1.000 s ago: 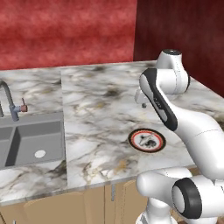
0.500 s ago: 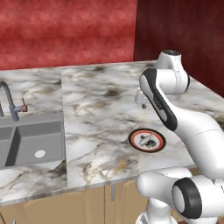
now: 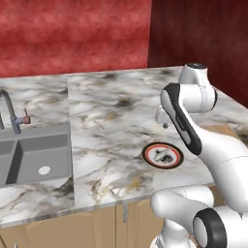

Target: Pick up the knife from the drawer and place it on the cutting board. Then place the meat from the plate to the cutting board.

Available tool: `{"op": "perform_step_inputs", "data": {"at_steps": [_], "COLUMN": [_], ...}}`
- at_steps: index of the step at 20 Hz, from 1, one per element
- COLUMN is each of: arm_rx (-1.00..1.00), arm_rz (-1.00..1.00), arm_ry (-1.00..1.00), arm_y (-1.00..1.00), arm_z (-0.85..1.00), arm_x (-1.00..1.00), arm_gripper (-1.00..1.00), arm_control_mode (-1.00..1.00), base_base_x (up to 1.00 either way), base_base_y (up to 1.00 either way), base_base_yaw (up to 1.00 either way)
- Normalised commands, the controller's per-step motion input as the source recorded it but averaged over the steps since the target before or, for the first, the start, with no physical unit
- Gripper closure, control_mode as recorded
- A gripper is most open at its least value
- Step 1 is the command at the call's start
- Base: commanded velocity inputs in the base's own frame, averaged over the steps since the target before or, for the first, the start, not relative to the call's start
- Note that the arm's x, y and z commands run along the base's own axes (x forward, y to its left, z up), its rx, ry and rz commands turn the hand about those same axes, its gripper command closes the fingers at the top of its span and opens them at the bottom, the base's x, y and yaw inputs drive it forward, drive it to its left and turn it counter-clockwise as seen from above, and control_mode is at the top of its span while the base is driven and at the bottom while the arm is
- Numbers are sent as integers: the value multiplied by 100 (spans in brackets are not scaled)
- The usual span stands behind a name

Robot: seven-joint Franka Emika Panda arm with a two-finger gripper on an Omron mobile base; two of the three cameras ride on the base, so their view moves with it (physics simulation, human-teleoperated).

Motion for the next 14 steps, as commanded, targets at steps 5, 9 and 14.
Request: {"op": "perform_step_inputs", "data": {"at_steps": [5, 9, 14], "arm_rx": [0, -6, -4], "arm_rz": [-5, -6, -6], "arm_ry": [5, 10, 9], "arm_y": [-56, -44, -83], "arm_z": [-4, -6, -31], "arm_x": [-43, -37, -39], "arm_gripper": [-100, -100, -100], "arm_control_mode": [-100, -100, -100], "base_base_x": [0, 0, 0], "base_base_y": [0, 0, 0], "base_base_yaw": [0, 0, 0]}}
